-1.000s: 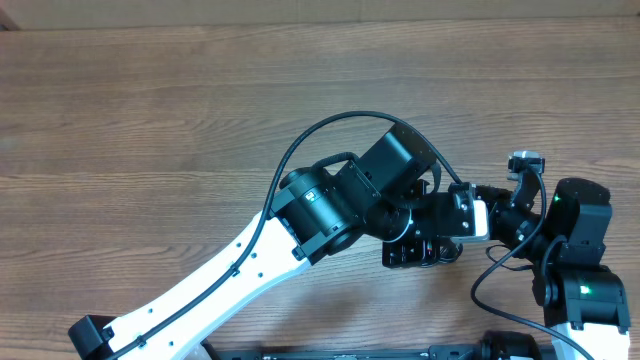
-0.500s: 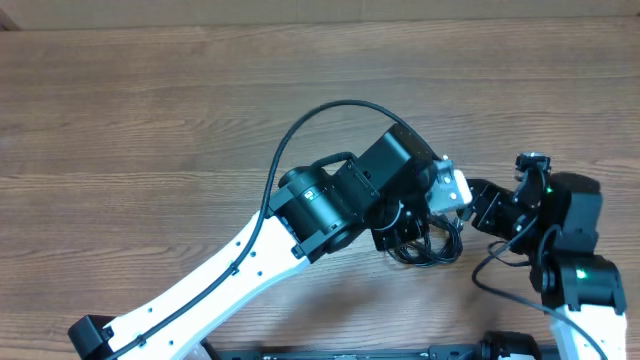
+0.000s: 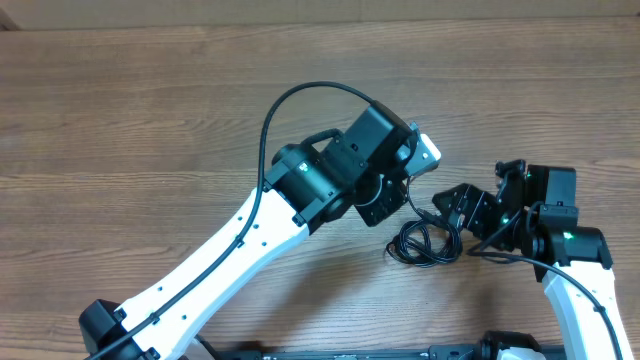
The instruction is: Untangle cables
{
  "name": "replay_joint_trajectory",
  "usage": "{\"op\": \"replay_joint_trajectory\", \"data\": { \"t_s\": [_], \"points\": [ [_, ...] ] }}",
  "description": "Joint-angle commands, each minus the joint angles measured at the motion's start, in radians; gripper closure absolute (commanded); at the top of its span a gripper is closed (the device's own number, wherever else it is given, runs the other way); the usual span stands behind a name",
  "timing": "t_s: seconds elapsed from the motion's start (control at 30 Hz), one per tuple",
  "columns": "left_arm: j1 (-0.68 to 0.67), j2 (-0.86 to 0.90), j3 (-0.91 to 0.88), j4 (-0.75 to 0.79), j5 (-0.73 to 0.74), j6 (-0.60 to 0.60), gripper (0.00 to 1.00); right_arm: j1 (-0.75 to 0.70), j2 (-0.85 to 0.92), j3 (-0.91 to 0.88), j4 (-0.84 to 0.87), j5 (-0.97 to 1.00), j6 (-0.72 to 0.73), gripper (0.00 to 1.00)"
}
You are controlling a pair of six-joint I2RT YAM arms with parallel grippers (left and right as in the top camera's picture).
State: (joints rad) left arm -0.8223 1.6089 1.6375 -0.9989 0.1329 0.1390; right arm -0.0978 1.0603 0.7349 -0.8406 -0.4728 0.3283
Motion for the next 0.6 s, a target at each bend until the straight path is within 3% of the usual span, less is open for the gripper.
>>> {"op": "replay_joint_trajectory", "data": {
  "t_s": [0.0,0.2,0.4,0.57],
  "points": [
    [0.033,0.008,0.02,0.009,-0.009,-0.036,0.78,-0.003,-0.004,0.024,-0.062,0.044,-0.017,0.13],
    [0.044,0.008,0.02,0.015,-0.002,-0.035,0.76,-0.003,-0.003,0.023,-0.165,0.163,-0.009,0.13],
    [0.045,0.013,0.02,0.019,-0.003,-0.035,0.74,-0.003,0.028,-0.015,-0.147,0.289,0.066,0.12],
    [0.045,0.049,0.02,0.022,-0.006,-0.035,0.83,-0.003,0.122,-0.015,-0.119,0.288,0.066,0.12]
  ]
}}
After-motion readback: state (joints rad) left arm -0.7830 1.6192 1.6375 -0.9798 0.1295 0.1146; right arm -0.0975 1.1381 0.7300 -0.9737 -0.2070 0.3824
